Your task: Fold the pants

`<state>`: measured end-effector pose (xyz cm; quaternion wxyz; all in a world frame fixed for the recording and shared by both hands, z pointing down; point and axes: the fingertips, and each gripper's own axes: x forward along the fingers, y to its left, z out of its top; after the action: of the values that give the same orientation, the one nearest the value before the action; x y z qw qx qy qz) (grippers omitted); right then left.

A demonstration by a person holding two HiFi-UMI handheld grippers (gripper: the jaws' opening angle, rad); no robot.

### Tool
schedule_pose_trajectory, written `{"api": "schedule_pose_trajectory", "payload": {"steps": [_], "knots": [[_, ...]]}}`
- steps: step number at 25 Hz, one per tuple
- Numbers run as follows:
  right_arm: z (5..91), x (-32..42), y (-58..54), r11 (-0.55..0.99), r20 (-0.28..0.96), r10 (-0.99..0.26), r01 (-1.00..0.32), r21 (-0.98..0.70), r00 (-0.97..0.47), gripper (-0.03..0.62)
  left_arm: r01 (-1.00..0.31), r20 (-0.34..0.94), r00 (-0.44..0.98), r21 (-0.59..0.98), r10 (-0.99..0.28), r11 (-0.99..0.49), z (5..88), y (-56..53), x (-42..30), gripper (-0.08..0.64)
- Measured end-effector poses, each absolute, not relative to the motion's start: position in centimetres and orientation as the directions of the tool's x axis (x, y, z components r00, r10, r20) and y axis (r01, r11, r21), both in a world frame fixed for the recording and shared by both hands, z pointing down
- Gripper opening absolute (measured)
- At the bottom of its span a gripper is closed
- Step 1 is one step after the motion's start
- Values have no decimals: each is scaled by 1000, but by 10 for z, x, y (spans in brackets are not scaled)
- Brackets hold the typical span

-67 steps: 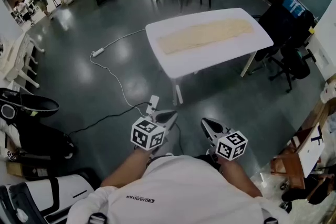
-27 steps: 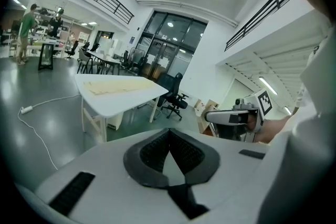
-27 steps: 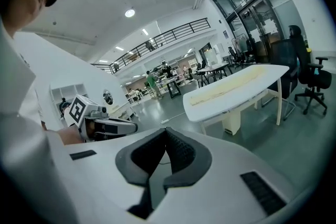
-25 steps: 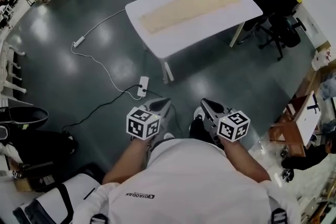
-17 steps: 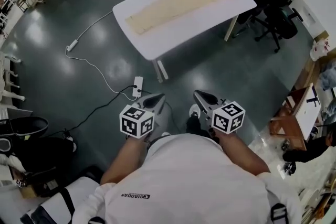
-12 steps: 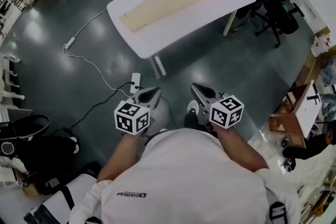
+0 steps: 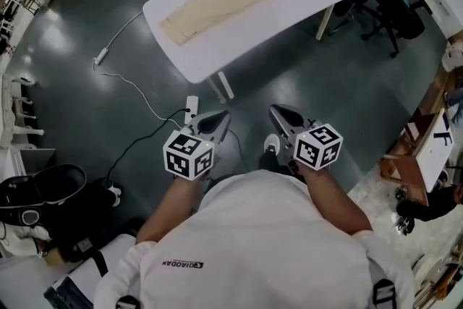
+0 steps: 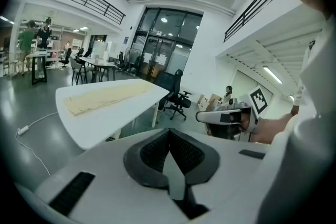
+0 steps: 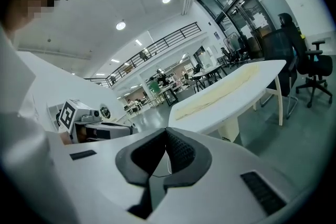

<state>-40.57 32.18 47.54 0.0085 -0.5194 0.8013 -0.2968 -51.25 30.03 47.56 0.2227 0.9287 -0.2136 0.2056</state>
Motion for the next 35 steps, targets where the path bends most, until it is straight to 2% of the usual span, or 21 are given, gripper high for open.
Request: {"api": "schedule_pose_trajectory", "payload": {"steps": [6, 22, 30, 35], "knots": [[481, -369, 297, 285, 291, -834, -817, -502, -469, 18, -505, 496, 811, 324, -311, -800, 481, 275, -479, 28], [468, -267, 249, 400, 250, -795, -788, -468, -552, 18, -613, 477, 760, 300, -442, -731, 455, 218, -393, 28], [466, -248, 246, 395, 249, -799, -790, -470, -547, 18, -626, 492, 745, 282, -450, -727, 454, 209, -381, 28], [475, -235, 244, 358, 255, -816, -800, -481, -519, 18, -593, 509, 761, 293, -403, -750, 464, 205, -363, 28]]}}
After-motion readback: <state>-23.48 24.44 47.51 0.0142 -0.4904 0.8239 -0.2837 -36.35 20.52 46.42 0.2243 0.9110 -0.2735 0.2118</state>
